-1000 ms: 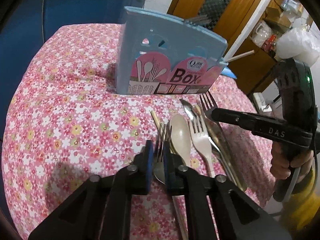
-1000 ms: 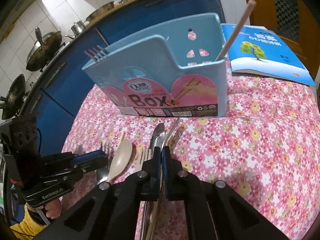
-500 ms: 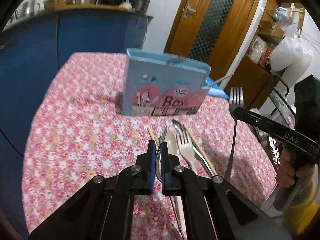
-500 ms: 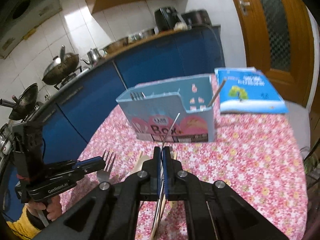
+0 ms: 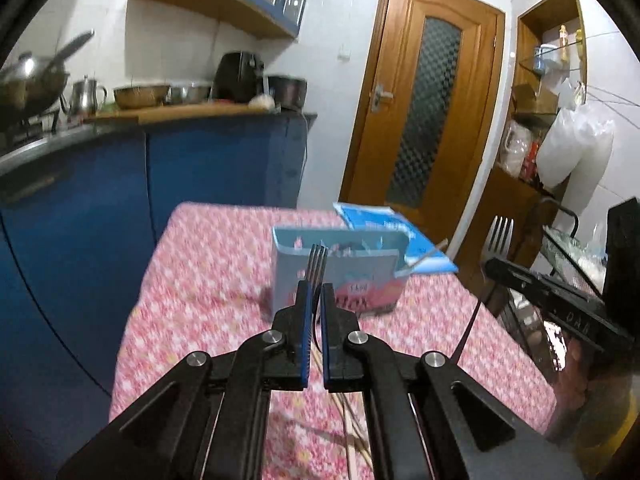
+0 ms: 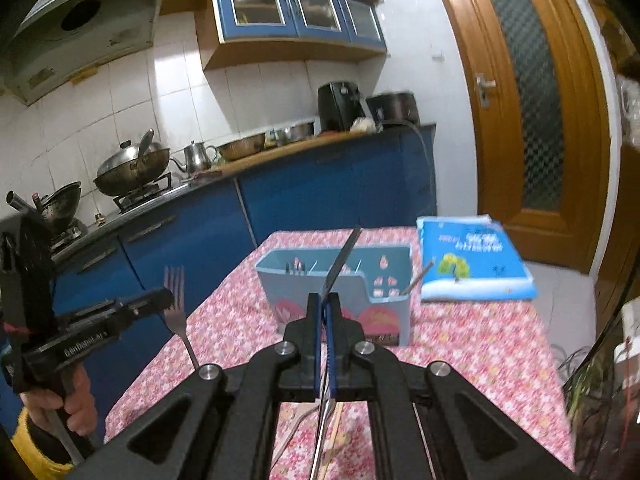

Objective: Organize utensils
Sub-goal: 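Lift both held forks and carry them above the blue holder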

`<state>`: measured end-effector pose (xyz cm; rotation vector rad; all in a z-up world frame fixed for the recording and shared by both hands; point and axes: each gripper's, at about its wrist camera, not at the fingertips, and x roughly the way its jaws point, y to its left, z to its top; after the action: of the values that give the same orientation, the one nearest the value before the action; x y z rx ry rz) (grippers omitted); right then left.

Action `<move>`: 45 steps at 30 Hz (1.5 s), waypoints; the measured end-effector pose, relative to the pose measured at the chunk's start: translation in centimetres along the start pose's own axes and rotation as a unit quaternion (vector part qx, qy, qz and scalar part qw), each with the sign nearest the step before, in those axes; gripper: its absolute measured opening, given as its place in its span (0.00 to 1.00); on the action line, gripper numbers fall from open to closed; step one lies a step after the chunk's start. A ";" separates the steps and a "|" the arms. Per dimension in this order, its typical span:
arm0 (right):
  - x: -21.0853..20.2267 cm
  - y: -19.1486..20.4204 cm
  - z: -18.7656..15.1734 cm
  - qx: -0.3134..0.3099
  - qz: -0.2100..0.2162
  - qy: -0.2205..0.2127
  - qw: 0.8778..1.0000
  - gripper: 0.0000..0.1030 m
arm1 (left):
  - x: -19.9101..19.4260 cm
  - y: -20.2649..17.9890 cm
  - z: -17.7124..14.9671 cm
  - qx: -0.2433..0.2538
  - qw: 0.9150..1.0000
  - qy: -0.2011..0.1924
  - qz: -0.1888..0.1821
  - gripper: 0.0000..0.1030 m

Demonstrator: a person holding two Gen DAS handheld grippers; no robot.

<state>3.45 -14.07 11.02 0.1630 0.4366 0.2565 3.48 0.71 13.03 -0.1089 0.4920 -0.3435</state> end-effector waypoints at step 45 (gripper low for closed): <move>4.2 -2.6 6.8 -0.023 -0.053 -0.091 0.994 0.03 | 10.1 1.7 11.9 0.050 0.991 -0.067 0.103 0.01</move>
<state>10.64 -16.02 14.85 0.1168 0.2565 0.1457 18.03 -0.99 18.72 0.0158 0.3482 -0.1572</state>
